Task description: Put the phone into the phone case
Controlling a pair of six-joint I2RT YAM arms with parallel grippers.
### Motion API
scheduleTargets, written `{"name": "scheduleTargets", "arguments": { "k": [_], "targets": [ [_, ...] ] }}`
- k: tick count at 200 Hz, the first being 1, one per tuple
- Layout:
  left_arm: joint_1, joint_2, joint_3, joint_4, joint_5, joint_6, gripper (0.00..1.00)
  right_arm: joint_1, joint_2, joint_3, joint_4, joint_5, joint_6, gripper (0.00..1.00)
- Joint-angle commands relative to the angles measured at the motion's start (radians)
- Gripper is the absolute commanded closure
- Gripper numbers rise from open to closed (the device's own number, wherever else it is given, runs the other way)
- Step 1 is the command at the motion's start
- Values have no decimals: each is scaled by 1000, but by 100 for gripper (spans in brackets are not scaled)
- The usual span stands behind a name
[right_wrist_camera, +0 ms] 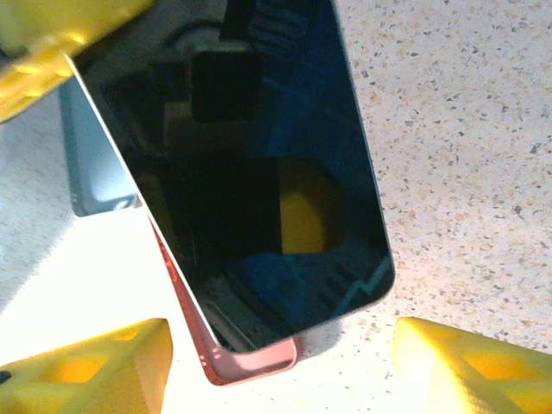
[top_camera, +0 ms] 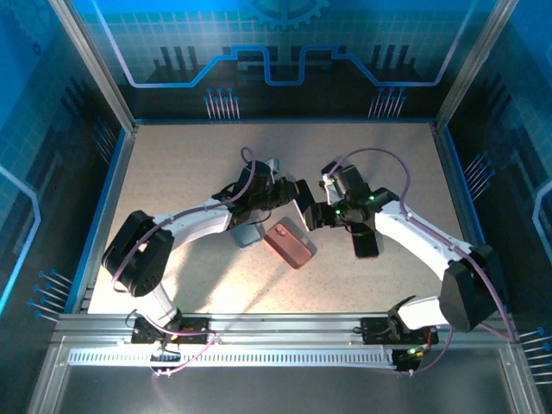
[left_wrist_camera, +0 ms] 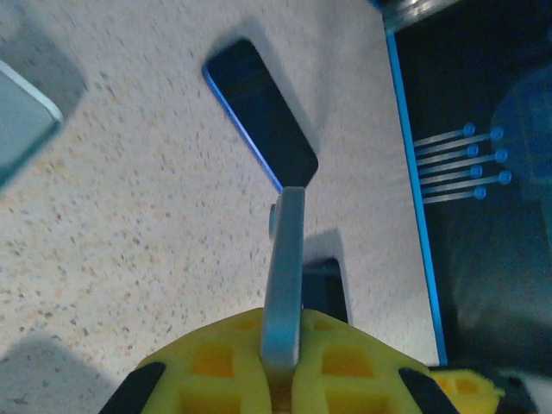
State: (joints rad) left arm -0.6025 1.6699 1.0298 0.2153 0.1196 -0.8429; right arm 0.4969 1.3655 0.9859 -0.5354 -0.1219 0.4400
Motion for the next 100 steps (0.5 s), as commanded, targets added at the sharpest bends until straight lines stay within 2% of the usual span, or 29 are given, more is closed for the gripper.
{"name": "scheduleTargets", "arguments": {
  "k": [1, 31, 52, 67, 100],
  "targets": [
    [-2, -85, -28, 53, -150, -65, 100, -44, -71, -74, 131, -94, 102, 31],
    [-6, -146, -108, 159, -257, -155, 100, -119, -130, -203, 337, -231, 241, 30],
    [-12, -183, -174, 260, -333, -214, 100, -142, -146, -260, 466, -264, 323, 27],
    [-13, -200, -201, 323, -351, -237, 100, -153, -147, -292, 555, -287, 371, 26],
    [-36, -232, -191, 313, -363, -254, 100, -159, -128, -324, 675, -314, 427, 25]
  ]
}}
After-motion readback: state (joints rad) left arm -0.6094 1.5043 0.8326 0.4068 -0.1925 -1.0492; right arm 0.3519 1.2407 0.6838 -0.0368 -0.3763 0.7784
